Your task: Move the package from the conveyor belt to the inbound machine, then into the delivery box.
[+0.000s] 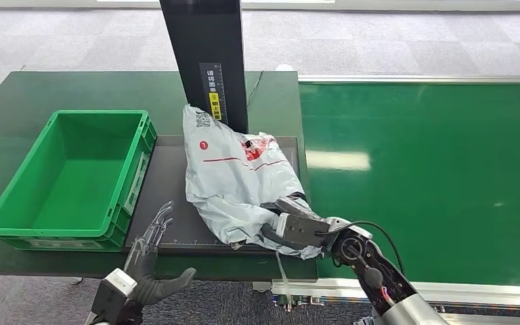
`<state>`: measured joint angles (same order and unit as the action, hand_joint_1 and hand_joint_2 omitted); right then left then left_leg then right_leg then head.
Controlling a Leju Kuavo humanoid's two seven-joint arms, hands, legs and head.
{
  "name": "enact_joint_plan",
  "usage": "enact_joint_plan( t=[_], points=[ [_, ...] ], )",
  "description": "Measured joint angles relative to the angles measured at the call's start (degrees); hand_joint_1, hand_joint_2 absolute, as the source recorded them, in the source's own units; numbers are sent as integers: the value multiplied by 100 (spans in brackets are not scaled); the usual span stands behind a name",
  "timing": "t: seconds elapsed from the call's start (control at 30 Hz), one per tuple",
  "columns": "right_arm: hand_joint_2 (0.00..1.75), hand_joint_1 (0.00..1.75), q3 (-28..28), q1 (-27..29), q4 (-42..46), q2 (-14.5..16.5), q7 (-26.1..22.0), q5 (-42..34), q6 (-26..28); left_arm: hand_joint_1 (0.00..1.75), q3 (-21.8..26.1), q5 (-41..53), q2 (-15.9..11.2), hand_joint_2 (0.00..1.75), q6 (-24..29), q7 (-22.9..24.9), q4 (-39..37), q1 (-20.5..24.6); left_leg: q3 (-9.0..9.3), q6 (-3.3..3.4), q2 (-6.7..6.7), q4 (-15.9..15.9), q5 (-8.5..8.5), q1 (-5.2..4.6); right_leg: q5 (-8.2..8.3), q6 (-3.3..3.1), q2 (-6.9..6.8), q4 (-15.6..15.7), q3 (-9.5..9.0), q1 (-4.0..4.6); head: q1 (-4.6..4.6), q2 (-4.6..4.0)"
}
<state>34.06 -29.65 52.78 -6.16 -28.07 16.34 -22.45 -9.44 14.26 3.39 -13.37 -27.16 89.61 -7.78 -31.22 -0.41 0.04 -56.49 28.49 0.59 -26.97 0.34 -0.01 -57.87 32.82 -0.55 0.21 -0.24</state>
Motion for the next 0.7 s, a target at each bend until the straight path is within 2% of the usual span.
enact_joint_plan(
  t=[0.17,0.3,0.7],
  points=[
    [175,175,-12,0,-25,178,-89,-99,429,0,3,-5,3,175,4,-19,0,-11,-1,0,0,0,0,-1,0,0,0,0,0,-1,1,0],
    [175,0,-87,2,-24,289,-42,-107,781,0,8,-5,4,175,3,-18,2,-20,0,0,0,0,0,-1,0,0,0,0,-1,-1,0,0],
    [175,0,-427,90,133,380,26,-283,1186,0,28,-7,2,175,3,-18,2,-46,0,0,-1,0,0,-1,0,0,0,0,0,-1,1,0]
  ],
)
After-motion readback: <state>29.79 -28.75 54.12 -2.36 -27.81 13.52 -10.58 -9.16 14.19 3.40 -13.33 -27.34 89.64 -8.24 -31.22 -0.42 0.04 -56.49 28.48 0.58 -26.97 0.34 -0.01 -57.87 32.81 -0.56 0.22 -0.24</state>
